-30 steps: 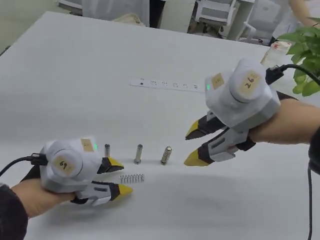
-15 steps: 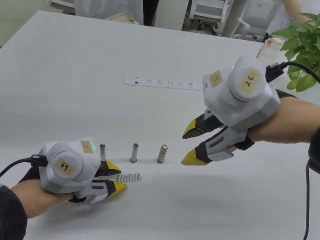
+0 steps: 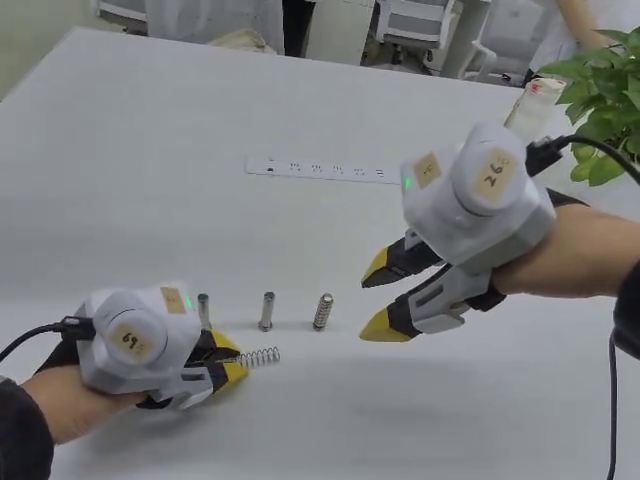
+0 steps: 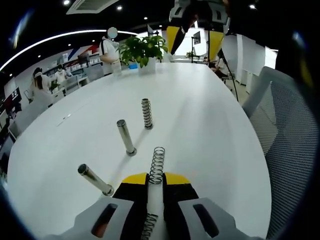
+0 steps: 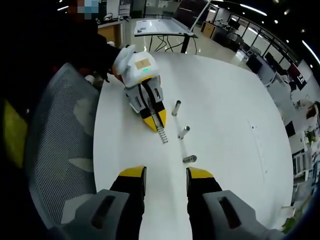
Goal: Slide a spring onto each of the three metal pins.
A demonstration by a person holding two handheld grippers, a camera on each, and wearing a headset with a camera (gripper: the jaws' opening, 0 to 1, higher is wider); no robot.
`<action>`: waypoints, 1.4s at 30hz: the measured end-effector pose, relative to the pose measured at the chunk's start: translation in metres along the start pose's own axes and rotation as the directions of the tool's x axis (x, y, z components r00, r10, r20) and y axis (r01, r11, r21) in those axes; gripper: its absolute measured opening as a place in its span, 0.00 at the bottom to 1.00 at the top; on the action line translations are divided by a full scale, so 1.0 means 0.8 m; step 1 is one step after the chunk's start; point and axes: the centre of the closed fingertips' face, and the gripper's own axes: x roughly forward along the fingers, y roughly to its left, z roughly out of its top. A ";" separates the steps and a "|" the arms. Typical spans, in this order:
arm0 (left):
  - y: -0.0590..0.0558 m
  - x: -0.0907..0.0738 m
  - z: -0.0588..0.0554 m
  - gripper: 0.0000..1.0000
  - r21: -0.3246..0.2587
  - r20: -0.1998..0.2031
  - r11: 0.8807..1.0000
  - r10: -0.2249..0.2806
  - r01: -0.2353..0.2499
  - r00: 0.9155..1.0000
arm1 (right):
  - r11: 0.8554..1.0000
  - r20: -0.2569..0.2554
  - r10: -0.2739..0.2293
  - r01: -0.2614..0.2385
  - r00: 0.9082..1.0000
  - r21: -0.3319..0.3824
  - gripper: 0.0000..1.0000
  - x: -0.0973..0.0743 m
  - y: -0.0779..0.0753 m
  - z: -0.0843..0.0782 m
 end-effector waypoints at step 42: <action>-0.098 -0.080 0.099 0.02 0.133 0.140 0.986 -0.121 0.102 0.983 | 0.964 0.001 0.229 -0.226 0.974 -0.141 0.23 0.069 0.088 0.015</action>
